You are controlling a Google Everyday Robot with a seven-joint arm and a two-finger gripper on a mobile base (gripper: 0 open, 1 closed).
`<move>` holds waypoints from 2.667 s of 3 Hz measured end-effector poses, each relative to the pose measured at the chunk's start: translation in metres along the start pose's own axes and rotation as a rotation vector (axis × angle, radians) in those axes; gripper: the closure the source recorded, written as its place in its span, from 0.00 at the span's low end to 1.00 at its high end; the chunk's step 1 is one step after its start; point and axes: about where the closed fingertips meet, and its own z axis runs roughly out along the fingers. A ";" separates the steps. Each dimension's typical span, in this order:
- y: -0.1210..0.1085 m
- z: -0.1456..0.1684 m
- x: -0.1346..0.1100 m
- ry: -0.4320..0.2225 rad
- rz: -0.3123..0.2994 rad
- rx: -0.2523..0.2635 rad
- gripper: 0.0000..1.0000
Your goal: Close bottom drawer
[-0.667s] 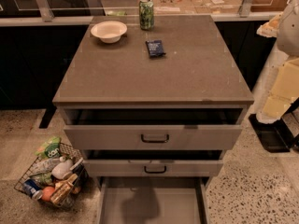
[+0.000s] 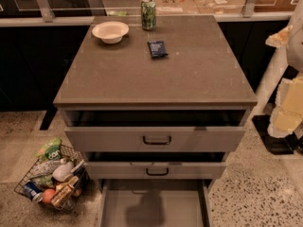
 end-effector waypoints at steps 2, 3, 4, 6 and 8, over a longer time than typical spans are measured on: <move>0.086 0.062 0.062 0.094 -0.102 -0.007 0.00; 0.086 0.062 0.062 0.095 -0.102 -0.008 0.00; 0.083 0.086 0.065 0.072 -0.070 -0.003 0.00; 0.082 0.185 0.094 0.093 -0.089 0.019 0.00; 0.124 0.257 0.123 0.126 -0.223 0.002 0.00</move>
Offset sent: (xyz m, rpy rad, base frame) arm -0.0794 -0.0397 -0.1196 -0.1588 0.0252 0.1009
